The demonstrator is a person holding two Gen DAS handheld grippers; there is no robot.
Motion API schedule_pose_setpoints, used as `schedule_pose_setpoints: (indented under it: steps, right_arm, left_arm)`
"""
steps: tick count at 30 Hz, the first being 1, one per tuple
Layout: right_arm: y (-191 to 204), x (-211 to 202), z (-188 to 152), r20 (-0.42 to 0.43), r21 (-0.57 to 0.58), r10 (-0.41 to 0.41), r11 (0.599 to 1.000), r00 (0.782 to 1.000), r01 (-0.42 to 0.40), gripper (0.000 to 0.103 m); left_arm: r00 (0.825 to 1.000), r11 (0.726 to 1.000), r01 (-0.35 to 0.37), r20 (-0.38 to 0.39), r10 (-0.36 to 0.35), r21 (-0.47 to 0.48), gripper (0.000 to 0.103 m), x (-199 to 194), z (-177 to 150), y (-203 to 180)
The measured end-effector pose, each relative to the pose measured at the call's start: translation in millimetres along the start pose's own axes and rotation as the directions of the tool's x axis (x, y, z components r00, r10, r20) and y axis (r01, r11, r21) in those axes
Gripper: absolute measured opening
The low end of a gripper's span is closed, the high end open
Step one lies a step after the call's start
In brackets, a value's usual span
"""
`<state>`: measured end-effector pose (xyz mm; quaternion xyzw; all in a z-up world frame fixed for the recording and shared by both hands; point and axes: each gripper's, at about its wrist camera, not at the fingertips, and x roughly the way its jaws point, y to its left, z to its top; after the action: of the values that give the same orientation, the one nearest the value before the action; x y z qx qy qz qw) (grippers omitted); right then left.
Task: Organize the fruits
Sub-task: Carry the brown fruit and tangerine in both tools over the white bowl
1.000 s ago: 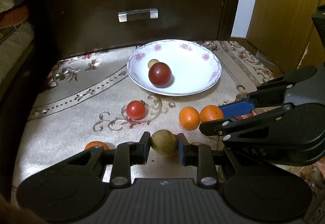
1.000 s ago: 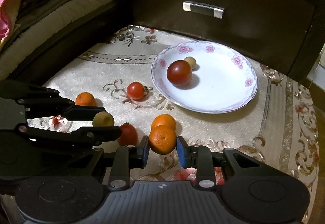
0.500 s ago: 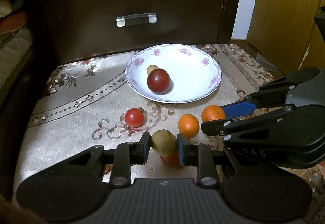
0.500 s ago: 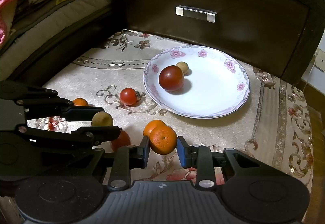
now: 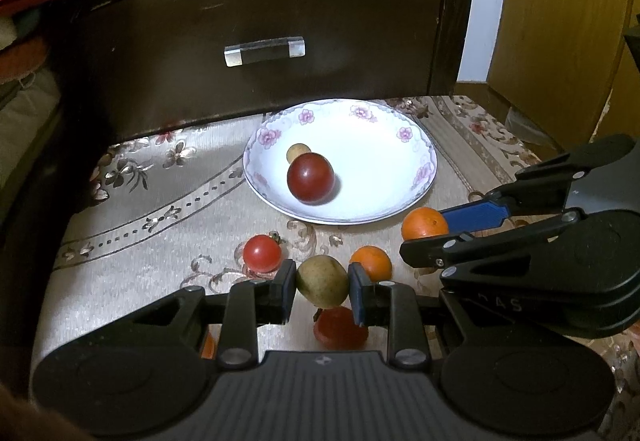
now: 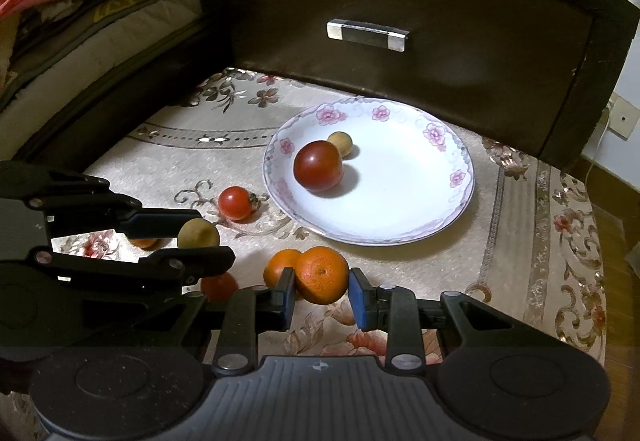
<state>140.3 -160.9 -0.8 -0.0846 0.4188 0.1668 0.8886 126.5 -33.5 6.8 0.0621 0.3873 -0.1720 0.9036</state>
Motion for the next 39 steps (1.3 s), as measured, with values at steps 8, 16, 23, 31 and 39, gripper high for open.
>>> schedule_pose_setpoints:
  steps: [8,16,23,31,39]
  right_arm:
    - [-2,1,1,0.004,0.002,-0.012,1.000,1.000,0.012,0.027]
    - [-5,3,3,0.006,0.007,-0.022,1.000,1.000,0.022,0.027]
    - [-7,4,4,0.008,0.015,-0.031,0.999,0.999,0.031,0.027]
    - [-13,4,9,0.025,0.036,-0.031,0.999,0.999,0.030,0.027]
    - [-23,10,15,0.044,0.062,-0.030,0.998,0.999,0.028,0.027]
  left_arm:
    - [1.000,1.000,-0.004,0.000,0.004,0.003,0.033,3,3,-1]
    - [1.000,1.000,-0.005,-0.001,0.005,0.006,0.033,6,6,-1]
    - [1.000,1.000,-0.009,0.006,0.009,0.008,0.033,10,12,-3]
    - [0.999,1.000,-0.011,0.031,0.011,0.008,0.033,13,19,-2]
    - [0.999,1.000,-0.009,0.053,0.009,0.005,0.033,23,30,-2]
